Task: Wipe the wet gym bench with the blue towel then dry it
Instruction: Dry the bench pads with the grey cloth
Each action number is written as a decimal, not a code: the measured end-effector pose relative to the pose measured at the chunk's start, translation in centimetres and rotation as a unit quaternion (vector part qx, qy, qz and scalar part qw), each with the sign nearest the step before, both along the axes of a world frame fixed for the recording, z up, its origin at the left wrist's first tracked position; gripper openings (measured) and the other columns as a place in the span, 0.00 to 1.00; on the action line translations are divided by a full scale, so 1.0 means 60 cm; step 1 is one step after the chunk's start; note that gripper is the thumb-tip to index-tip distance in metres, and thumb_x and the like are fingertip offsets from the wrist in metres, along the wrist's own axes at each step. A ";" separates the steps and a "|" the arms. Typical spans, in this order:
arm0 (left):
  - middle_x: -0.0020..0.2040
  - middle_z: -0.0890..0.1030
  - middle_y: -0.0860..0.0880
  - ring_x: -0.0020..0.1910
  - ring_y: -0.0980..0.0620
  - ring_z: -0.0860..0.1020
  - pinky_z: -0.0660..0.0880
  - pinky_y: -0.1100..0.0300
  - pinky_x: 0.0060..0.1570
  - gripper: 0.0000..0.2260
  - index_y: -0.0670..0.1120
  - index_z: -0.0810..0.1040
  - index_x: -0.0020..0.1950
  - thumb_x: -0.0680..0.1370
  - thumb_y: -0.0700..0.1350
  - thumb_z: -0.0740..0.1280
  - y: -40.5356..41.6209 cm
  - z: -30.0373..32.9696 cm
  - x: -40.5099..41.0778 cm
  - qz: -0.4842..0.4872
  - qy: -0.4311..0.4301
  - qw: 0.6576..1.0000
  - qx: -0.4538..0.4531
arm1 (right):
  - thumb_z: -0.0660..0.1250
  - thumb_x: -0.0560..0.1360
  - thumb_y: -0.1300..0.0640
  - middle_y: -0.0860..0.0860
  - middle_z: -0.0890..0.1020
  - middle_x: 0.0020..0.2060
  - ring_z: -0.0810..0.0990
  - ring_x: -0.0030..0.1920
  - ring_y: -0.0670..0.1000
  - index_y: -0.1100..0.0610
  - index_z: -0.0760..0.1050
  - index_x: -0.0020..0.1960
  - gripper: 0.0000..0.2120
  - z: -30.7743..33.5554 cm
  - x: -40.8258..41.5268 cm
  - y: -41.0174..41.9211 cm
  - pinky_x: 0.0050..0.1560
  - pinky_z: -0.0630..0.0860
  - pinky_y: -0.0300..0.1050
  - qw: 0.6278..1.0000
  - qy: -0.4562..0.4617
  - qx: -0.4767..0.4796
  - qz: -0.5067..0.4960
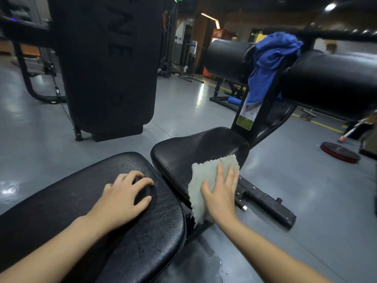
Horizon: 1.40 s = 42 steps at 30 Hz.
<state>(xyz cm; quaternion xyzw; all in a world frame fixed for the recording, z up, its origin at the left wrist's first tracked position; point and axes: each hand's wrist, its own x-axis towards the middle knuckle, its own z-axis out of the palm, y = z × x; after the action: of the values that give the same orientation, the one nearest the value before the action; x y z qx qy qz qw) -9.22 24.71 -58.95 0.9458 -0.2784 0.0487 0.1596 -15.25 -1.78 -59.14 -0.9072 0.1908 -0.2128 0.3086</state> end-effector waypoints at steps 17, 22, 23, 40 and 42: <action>0.66 0.64 0.67 0.68 0.60 0.61 0.66 0.52 0.59 0.24 0.68 0.67 0.66 0.72 0.69 0.48 0.001 -0.022 0.005 0.002 -0.012 0.999 -0.043 | 0.52 0.78 0.31 0.50 0.43 0.82 0.36 0.80 0.51 0.40 0.54 0.80 0.32 0.077 0.126 -0.181 0.79 0.39 0.52 0.987 0.075 -0.145 -0.009; 0.62 0.63 0.69 0.66 0.66 0.58 0.64 0.54 0.58 0.21 0.71 0.66 0.63 0.71 0.71 0.54 0.011 -0.017 0.026 -0.030 0.003 0.998 -0.061 | 0.54 0.76 0.31 0.50 0.57 0.79 0.55 0.78 0.54 0.40 0.60 0.77 0.32 0.118 0.190 -0.225 0.76 0.57 0.54 0.982 0.086 -0.166 -0.013; 0.62 0.63 0.70 0.66 0.67 0.57 0.64 0.54 0.59 0.21 0.72 0.66 0.63 0.71 0.71 0.54 0.015 -0.014 0.031 -0.040 0.012 0.997 -0.067 | 0.52 0.75 0.30 0.49 0.58 0.78 0.59 0.77 0.54 0.39 0.60 0.77 0.33 0.127 0.200 -0.232 0.73 0.61 0.54 0.977 0.106 -0.185 -0.004; 0.63 0.59 0.70 0.69 0.65 0.56 0.64 0.53 0.64 0.20 0.73 0.65 0.63 0.71 0.71 0.57 0.025 -0.008 0.048 -0.078 0.055 0.992 -0.081 | 0.44 0.81 0.35 0.52 0.73 0.71 0.71 0.70 0.56 0.49 0.68 0.74 0.30 0.126 0.374 -0.020 0.64 0.67 0.54 0.867 0.251 -0.365 0.226; 0.63 0.59 0.70 0.69 0.65 0.56 0.64 0.53 0.65 0.20 0.73 0.64 0.63 0.71 0.71 0.57 0.026 -0.009 0.047 -0.078 0.056 0.992 -0.080 | 0.45 0.80 0.33 0.53 0.72 0.71 0.69 0.71 0.57 0.49 0.67 0.74 0.31 0.113 0.378 0.018 0.66 0.66 0.55 0.862 0.249 -0.366 0.246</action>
<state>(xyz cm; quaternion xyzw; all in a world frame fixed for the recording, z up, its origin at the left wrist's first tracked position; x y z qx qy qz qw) -6.39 26.25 -59.50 0.9068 -0.3370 0.0051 0.2531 7.42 -0.68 -52.35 -0.9951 -0.0595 0.0486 -0.0617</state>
